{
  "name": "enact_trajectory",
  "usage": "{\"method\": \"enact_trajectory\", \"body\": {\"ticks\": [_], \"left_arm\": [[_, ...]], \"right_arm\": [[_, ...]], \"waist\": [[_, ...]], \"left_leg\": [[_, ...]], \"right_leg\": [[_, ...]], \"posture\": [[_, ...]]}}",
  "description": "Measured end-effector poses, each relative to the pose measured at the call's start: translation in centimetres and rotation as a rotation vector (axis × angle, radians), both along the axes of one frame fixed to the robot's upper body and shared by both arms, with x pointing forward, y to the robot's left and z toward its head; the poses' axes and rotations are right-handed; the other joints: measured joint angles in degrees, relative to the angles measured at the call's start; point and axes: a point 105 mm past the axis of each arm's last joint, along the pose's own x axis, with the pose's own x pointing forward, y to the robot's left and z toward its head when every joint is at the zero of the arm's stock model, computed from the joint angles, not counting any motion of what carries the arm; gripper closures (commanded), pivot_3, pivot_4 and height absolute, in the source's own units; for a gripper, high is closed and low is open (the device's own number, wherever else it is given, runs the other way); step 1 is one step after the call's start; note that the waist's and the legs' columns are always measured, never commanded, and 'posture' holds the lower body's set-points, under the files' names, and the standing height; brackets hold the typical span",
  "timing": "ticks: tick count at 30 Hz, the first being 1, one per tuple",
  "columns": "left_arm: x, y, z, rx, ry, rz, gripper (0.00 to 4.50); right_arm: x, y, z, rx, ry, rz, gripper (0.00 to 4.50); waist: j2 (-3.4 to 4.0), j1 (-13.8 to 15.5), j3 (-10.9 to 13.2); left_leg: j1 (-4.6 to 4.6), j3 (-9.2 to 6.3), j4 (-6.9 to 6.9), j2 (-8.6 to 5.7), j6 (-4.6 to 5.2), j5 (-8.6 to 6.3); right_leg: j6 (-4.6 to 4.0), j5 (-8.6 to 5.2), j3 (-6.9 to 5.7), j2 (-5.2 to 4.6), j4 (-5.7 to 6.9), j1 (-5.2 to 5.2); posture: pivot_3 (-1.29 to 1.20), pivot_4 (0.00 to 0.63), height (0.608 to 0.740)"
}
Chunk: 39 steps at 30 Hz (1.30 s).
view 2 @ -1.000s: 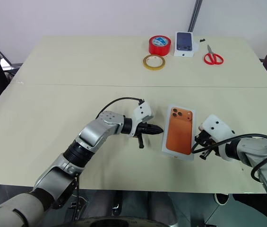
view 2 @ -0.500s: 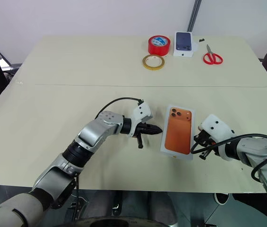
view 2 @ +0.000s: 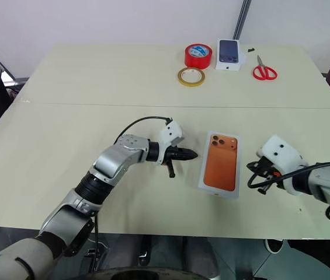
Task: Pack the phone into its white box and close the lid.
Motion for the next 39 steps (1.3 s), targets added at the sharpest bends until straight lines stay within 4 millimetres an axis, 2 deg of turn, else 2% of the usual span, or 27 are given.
{"method": "enact_trajectory", "body": {"ticks": [5,10,15,21,25,30,33,36,39], "left_arm": [[-0.7,-1.8,1.3,-0.029,-0.023,-0.049,4.5],[-1.5,-3.4,-0.4,0.064,-0.063,-0.107,4.5],[-1.3,-3.1,-1.3,0.108,-0.076,-0.109,4.5],[-0.2,-1.4,-0.8,0.088,-0.078,-0.051,4.5],[2.1,2.8,1.0,0.021,-0.098,0.096,4.5],[4.1,11.8,2.1,0.013,-0.134,0.348,4.5],[4.4,17.2,2.5,0.03,-0.152,0.5,4.5],[3.9,20.2,2.6,0.047,-0.169,0.588,4.5],[3.2,22.3,1.6,0.076,-0.153,0.655,4.5]], "right_arm": [[-2.1,2.4,-0.2,0.084,0.065,0.113,4.48],[-2.9,4.6,-2.4,0.105,0.122,0.148,4.48],[-2.9,4.7,-3.5,0.065,0.121,0.126,4.48],[-1.6,4.7,-2.6,0.062,0.041,0.1,4.48],[1.1,3.7,-0.1,0.102,-0.11,0.02,4.48],[4.0,2.0,2.1,0.138,-0.257,-0.057,4.48],[5.4,1.5,3.0,0.176,-0.307,-0.082,4.48],[6.0,2.0,3.4,0.211,-0.324,-0.062,4.48],[6.1,3.0,2.8,0.25,-0.301,-0.02,4.48]], "waist": [[0.0,0.01,0.0],[0.01,-0.11,-0.01],[-0.03,-0.12,-0.03],[-0.04,-0.24,-0.03],[-0.01,-0.47,-0.04],[-0.02,-0.58,-0.04],[0.0,-0.55,-0.03],[-0.01,-0.05,-0.03],[-0.02,-0.07,-0.02]], "left_leg": [[0.0,0.0,0.0,0.0,0.0,0.0],[0.05,0.0,-0.01,-0.01,0.0,0.0],[0.08,-0.01,-0.01,0.01,0.0,0.0],[0.08,-0.01,-0.01,0.03,-0.01,0.0],[0.07,-0.02,-0.04,0.06,-0.19,0.11],[0.07,-0.01,-0.07,0.06,-0.27,0.15],[0.06,0.0,-0.07,0.06,-0.23,0.13],[0.04,0.0,-0.05,0.04,-0.05,0.02],[0.03,0.0,-0.05,0.03,-0.03,0.02]], "right_leg": [[0.0,0.0,0.0,0.01,0.0,0.02],[0.0,0.0,0.01,0.03,0.0,0.03],[0.0,0.0,0.01,0.05,0.0,0.05],[0.0,0.0,0.01,0.01,0.0,0.04],[0.0,0.0,0.01,0.0,0.02,0.0],[0.0,0.0,0.02,-0.03,0.01,-0.04],[0.0,0.0,0.01,-0.06,0.01,-0.06],[0.0,0.0,0.0,-0.12,0.01,-0.04],[0.0,0.0,0.0,-0.14,0.01,-0.04]], "posture": [[0.0,0.15,0.74],[0.0,0.15,0.74],[0.0,0.15,0.74],[0.0,0.15,0.74],[0.0,0.15,0.74],[0.0,0.15,0.74],[0.0,0.15,0.74],[0.0,0.15,0.74],[0.0,0.15,0.74]]}}
